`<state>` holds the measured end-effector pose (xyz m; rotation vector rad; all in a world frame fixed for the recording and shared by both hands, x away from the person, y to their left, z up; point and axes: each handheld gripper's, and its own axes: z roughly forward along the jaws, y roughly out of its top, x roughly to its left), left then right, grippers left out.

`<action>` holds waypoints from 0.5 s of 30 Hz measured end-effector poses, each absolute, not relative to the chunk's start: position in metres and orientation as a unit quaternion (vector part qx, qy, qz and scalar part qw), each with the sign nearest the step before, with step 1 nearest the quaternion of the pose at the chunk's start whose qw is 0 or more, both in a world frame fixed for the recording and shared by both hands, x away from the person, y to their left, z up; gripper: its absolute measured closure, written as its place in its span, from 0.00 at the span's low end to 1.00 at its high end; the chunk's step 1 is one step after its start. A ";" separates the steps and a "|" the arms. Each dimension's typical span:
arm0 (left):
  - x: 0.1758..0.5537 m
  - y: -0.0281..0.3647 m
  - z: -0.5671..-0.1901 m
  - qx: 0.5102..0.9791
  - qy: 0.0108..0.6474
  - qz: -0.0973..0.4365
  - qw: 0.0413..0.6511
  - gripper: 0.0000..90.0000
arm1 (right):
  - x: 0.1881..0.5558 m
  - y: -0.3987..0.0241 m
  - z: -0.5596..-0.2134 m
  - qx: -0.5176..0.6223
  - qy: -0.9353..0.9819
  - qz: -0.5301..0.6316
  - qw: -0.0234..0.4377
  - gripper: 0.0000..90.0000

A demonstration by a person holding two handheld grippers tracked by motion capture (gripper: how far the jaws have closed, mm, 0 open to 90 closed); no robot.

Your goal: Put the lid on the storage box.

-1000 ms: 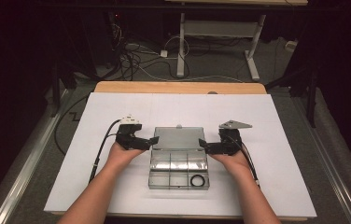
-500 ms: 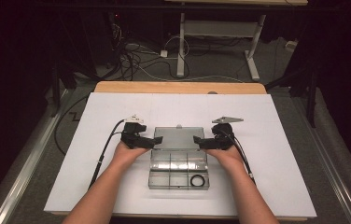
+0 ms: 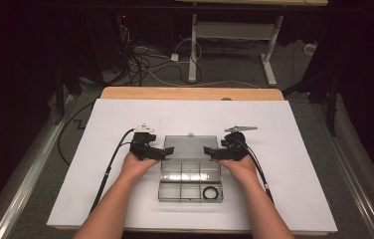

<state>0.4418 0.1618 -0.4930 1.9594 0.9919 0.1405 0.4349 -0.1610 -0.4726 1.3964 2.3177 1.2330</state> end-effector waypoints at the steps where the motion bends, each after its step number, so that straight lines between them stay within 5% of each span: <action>1: 0.442 0.161 -0.493 0.793 0.402 0.057 0.454 0.00 | 0.435 -0.160 -0.473 0.469 0.776 0.413 0.080 0.17; 15: 0.441 0.161 -0.493 0.795 0.400 0.060 0.452 0.00 | 0.437 -0.162 -0.479 0.488 0.768 0.413 0.038 0.18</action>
